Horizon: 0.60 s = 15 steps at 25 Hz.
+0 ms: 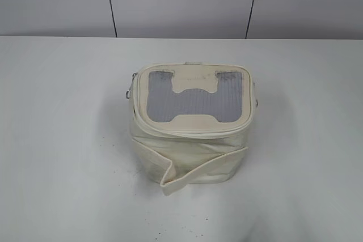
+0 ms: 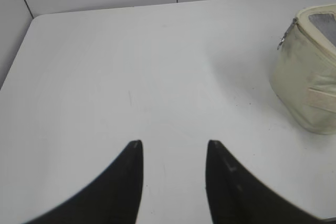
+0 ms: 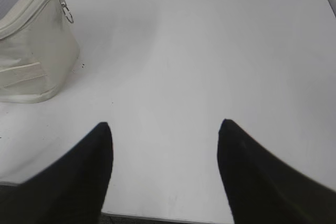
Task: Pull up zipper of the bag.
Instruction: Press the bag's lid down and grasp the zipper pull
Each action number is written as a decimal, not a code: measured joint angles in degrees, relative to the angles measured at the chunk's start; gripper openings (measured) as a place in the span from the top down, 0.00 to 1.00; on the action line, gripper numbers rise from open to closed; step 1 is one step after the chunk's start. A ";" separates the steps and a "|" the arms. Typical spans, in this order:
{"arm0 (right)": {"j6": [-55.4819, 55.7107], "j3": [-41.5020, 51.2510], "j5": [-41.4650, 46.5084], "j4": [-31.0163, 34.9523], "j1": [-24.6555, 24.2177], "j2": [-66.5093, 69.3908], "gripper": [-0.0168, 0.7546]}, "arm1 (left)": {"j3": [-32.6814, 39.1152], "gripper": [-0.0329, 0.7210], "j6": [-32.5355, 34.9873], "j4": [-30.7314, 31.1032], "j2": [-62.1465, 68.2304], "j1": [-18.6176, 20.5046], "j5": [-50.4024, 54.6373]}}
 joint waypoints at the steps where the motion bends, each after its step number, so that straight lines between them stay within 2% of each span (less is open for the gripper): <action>1: 0.00 0.00 0.00 0.00 0.00 0.00 0.34 | 0.00 0.55 0.00 0.00 0.00 0.00 0.00; 15: 0.04 0.00 0.00 0.00 0.00 0.00 0.34 | 0.00 0.55 0.00 0.00 0.00 0.00 0.00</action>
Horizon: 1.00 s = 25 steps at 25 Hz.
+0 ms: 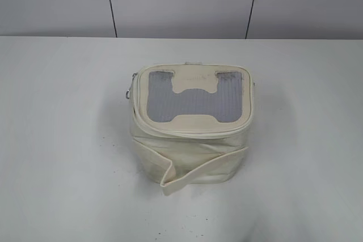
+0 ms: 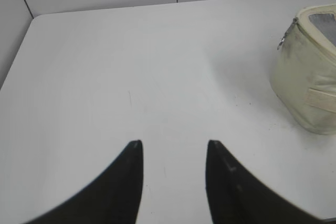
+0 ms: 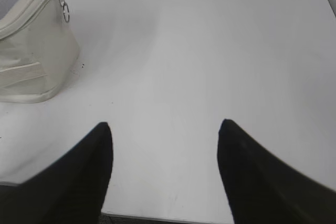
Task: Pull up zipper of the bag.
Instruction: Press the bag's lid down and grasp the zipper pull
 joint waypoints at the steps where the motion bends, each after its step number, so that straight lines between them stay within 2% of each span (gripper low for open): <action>1: 0.00 0.00 0.00 0.00 0.00 0.00 0.34 | 0.00 0.55 0.00 0.00 0.00 0.00 0.00; 25: 0.00 0.00 0.00 0.00 0.00 0.00 0.34 | 0.00 0.55 0.00 0.00 0.00 0.00 0.00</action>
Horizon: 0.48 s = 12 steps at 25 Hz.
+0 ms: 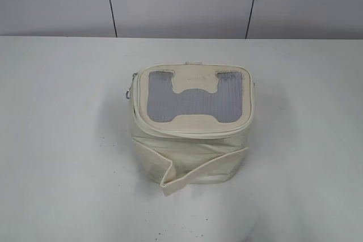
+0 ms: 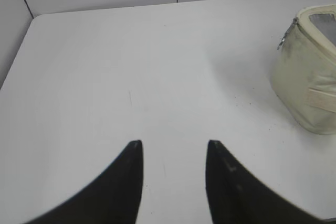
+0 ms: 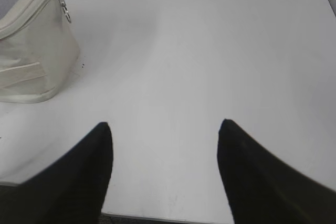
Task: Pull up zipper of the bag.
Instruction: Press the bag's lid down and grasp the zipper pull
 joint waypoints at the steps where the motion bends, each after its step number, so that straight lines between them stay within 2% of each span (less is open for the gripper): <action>1: 0.00 0.00 0.00 0.00 0.00 0.00 0.34 | 0.00 0.55 0.00 0.00 0.00 0.00 0.00; 6: 0.00 0.00 0.00 0.00 0.00 0.00 0.34 | 0.00 0.55 0.00 -0.20 0.07 0.00 0.00; 12: 0.00 -0.11 -0.10 0.00 0.00 1.31 0.38 | -0.50 0.55 0.00 -4.05 5.62 -0.74 -1.41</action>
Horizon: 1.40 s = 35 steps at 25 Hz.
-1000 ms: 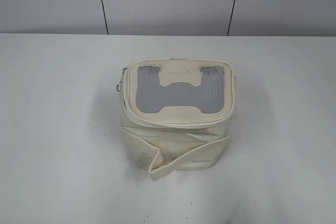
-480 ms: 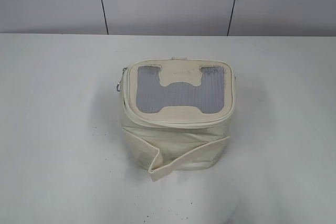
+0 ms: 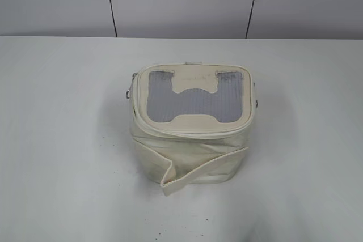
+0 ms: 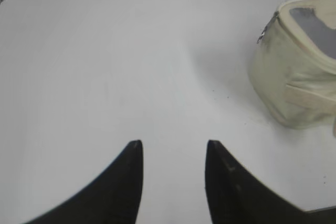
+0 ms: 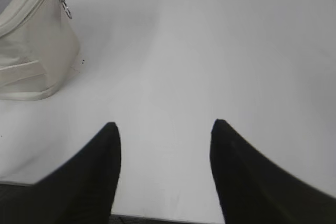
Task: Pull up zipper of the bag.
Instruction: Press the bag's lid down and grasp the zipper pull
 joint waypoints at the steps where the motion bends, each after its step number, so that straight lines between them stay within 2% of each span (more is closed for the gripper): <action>1: 0.00 -0.22 -0.58 0.06 0.00 1.48 0.40 | -0.38 0.55 0.00 -0.90 1.25 0.00 -1.32; 4: 0.00 -1.26 -5.30 1.54 0.05 7.78 0.46 | -0.95 0.55 0.00 -4.90 5.82 -0.06 -7.95; 8: -3.34 -3.18 -14.70 7.29 2.10 18.47 0.49 | -0.94 0.55 1.58 -9.07 15.12 -0.11 -16.83; 11: -6.95 -5.91 -19.95 9.71 6.92 26.87 0.49 | -1.88 0.55 7.08 -13.94 23.68 -0.11 -19.19; 17: -15.96 -17.90 -21.40 12.12 13.53 50.01 0.49 | -6.82 0.55 20.46 -25.92 42.80 -0.11 -17.90; 21: -26.60 -28.99 -18.40 17.40 15.45 64.58 0.49 | -11.08 0.55 28.10 -29.73 53.21 -0.28 -12.58; 26: -38.07 -45.12 -10.18 20.52 17.83 82.75 0.49 | -17.47 0.55 30.99 -30.34 63.73 -2.96 -8.99; 31: -40.40 -61.28 2.21 20.92 21.24 97.77 0.49 | -22.29 0.55 34.07 -28.74 71.39 -7.20 -7.01; 35: -40.63 -72.45 7.83 20.99 24.40 107.71 0.49 | -25.79 0.54 34.57 -25.66 76.76 -9.77 -5.89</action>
